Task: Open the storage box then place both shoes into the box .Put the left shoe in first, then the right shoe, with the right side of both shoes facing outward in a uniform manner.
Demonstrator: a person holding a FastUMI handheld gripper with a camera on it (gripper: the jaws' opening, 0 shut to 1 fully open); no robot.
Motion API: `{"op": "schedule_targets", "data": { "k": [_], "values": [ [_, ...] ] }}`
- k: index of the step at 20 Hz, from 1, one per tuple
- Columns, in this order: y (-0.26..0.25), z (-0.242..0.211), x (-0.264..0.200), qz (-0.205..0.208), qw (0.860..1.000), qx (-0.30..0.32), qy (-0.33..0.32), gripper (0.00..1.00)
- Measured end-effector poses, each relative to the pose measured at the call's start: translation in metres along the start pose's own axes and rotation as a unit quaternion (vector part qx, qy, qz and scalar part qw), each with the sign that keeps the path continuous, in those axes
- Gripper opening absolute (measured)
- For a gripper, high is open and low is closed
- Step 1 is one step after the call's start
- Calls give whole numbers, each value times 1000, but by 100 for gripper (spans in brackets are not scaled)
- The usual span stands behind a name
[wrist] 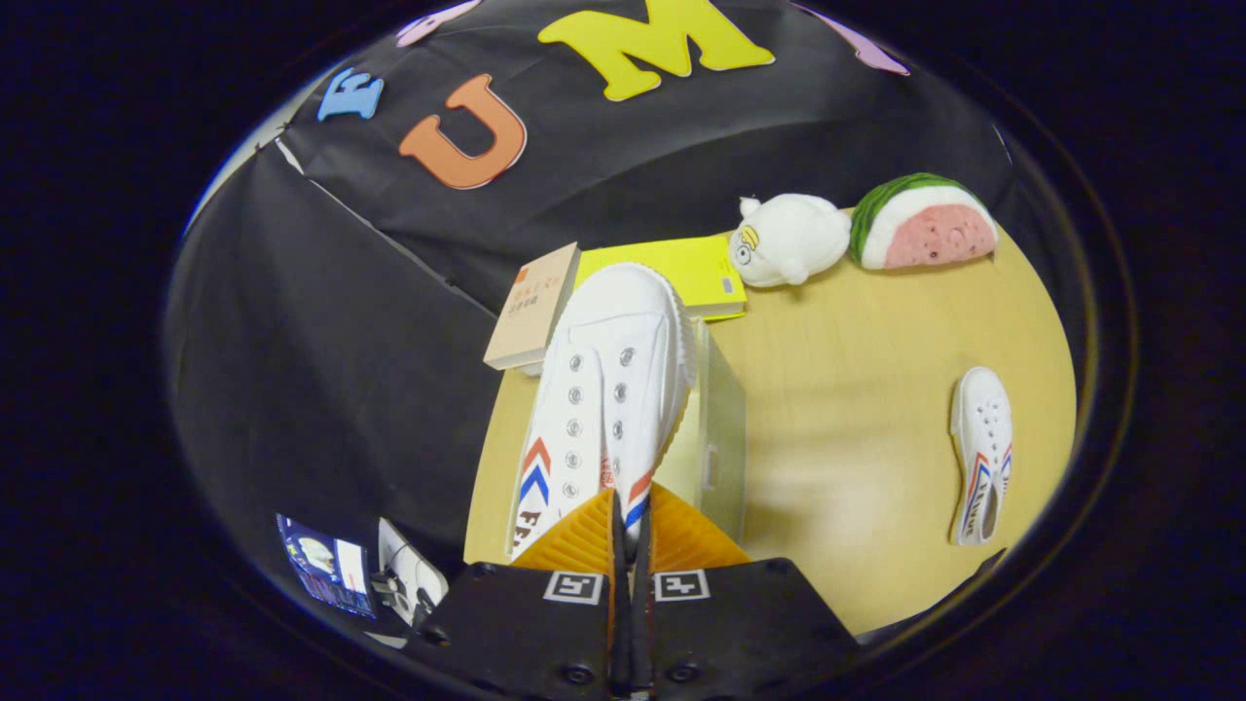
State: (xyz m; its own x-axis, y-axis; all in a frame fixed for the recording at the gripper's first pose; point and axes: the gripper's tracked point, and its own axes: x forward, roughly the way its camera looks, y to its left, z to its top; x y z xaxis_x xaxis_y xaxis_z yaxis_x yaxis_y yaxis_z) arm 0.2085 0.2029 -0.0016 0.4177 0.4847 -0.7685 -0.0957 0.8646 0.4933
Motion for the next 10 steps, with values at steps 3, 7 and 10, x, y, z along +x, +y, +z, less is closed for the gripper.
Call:
{"op": "schedule_targets", "data": {
  "k": [3,7,10],
  "values": [
    [17,-8,34,1,1000,5,-6,5],
    [23,-16,70,-8,1000,12,-3,6],
    [21,-28,96,-15,1000,14,16,6]
  ]
}}
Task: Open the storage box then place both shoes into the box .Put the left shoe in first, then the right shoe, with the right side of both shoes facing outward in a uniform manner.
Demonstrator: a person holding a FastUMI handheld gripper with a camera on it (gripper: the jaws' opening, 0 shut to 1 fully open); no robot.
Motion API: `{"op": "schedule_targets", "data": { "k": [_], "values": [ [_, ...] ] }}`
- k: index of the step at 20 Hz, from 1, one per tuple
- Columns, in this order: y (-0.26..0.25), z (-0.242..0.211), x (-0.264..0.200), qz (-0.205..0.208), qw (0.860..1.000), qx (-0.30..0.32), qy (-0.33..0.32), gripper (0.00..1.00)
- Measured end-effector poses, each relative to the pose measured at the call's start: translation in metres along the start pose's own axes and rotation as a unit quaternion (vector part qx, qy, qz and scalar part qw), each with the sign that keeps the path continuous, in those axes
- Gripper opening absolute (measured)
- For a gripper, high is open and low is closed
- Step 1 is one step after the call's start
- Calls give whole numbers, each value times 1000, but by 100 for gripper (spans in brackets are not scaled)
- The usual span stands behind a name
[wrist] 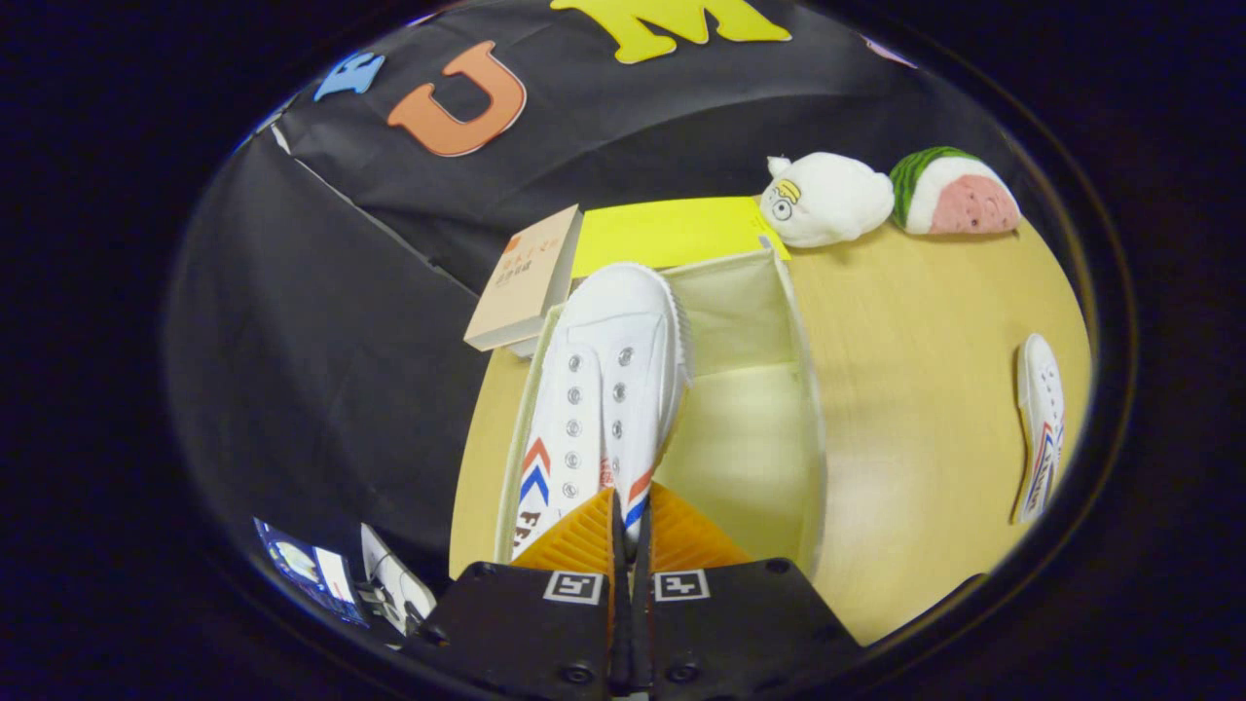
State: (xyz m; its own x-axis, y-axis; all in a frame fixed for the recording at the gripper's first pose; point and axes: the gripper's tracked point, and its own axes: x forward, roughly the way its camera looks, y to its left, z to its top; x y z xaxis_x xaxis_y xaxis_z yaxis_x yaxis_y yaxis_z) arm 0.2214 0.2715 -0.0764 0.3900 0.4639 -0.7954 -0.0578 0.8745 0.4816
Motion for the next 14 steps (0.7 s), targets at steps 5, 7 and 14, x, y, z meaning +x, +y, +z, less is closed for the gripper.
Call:
{"op": "schedule_targets", "data": {
  "k": [5,7,14],
  "values": [
    [-1,-16,36,-18,999,2,29,6],
    [-1,-20,45,-29,999,-4,38,6],
    [5,-20,56,-17,999,-25,32,16]
  ]
}}
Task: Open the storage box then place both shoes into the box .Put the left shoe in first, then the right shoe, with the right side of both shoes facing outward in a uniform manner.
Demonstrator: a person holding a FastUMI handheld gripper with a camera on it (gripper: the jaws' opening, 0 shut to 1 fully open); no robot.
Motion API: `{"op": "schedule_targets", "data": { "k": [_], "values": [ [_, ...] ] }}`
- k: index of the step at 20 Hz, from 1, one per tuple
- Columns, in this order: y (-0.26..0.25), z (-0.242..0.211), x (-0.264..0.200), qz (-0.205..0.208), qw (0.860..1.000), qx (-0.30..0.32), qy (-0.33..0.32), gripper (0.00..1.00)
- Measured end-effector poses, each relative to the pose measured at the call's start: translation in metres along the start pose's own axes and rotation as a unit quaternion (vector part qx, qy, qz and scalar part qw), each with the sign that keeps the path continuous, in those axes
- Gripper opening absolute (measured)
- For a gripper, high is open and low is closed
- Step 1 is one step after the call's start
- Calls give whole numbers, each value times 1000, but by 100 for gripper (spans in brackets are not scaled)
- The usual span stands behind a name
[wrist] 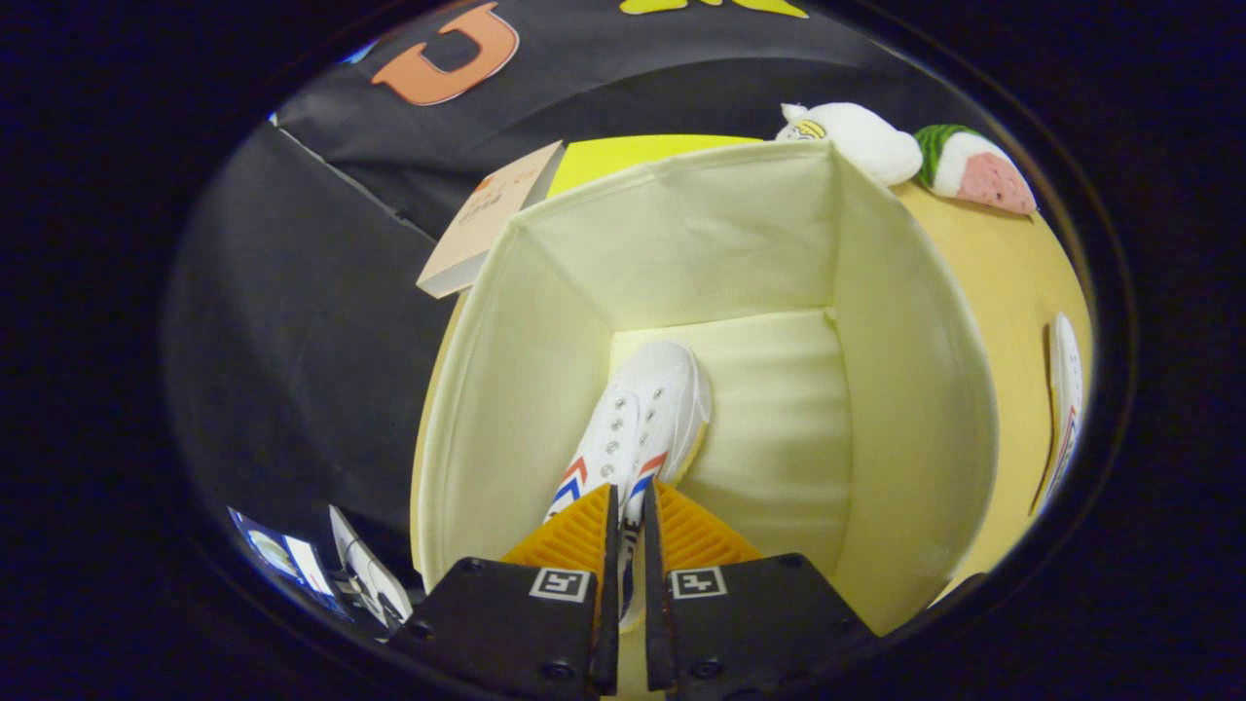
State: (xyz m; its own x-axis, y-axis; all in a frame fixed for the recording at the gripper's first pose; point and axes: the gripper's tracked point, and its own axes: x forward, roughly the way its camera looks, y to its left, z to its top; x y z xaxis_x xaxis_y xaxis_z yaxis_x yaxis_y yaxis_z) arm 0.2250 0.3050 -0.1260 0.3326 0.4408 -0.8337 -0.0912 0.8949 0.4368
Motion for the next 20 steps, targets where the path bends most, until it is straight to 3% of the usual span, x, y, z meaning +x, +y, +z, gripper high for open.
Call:
{"op": "schedule_targets", "data": {
  "k": [2,4,7,14,20],
  "values": [
    [5,-4,-8,20,1000,-8,-1,26],
    [3,-8,-20,24,1000,-17,1,64],
    [1,-12,-47,33,998,-54,-2,94],
    [-25,-7,-115,28,996,-76,-44,100],
    [-87,-1,-169,5,995,-74,-72,99]
  ]
}}
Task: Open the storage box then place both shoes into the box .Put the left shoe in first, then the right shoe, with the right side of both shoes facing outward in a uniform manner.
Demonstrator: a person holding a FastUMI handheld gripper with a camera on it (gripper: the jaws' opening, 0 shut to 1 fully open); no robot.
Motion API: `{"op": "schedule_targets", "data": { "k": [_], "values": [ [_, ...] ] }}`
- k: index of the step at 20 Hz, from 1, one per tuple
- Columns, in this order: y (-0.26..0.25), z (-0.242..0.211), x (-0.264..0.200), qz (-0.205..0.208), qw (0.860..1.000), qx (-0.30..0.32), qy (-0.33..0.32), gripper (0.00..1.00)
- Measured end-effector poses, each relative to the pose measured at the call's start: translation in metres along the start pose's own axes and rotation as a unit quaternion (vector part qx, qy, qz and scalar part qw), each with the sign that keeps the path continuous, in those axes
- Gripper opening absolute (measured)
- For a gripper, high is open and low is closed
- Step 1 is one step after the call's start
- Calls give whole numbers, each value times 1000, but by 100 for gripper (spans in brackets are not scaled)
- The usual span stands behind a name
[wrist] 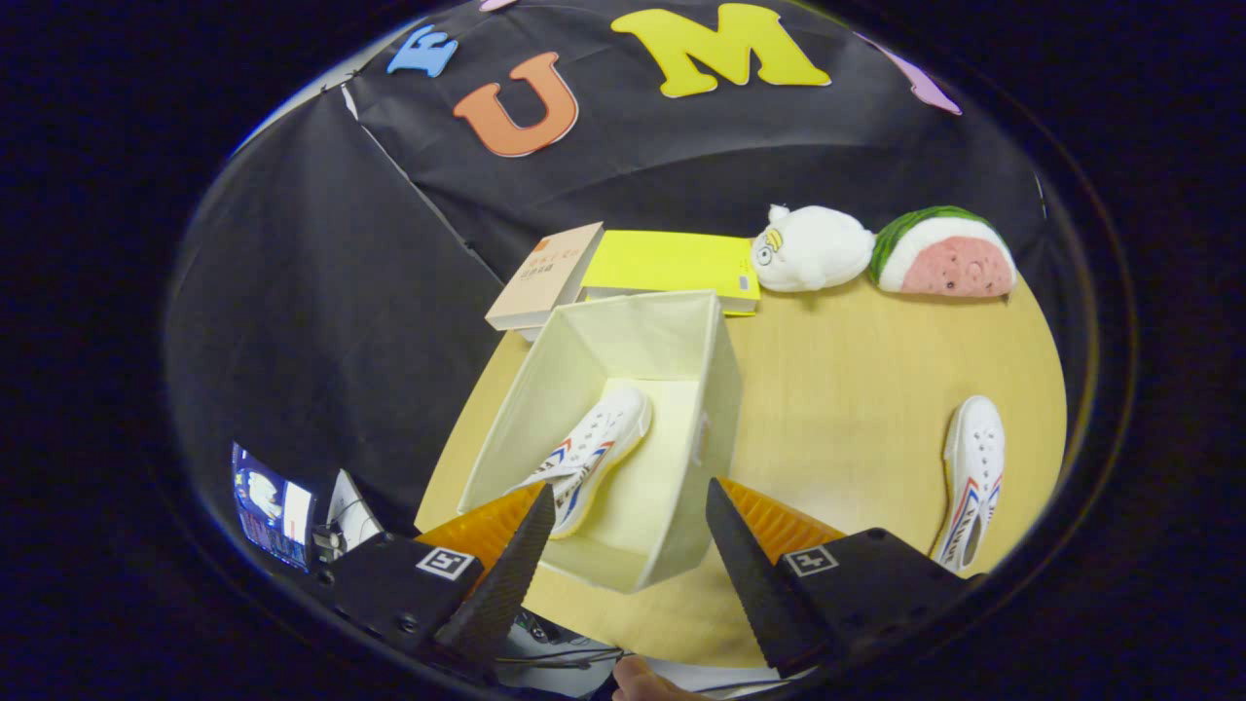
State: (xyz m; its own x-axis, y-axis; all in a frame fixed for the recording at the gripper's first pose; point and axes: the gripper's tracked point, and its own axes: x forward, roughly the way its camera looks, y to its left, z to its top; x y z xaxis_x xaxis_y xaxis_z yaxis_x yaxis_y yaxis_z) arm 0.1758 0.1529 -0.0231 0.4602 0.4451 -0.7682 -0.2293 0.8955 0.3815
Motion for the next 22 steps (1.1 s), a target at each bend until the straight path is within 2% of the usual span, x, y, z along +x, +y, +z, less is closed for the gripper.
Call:
{"op": "schedule_targets", "data": {
  "k": [6,14,22],
  "values": [
    [-86,-6,-32,-34,999,19,-6,100],
    [-208,-26,-54,-113,993,42,11,100],
    [-309,-59,-52,-179,981,65,47,99]
  ]
}}
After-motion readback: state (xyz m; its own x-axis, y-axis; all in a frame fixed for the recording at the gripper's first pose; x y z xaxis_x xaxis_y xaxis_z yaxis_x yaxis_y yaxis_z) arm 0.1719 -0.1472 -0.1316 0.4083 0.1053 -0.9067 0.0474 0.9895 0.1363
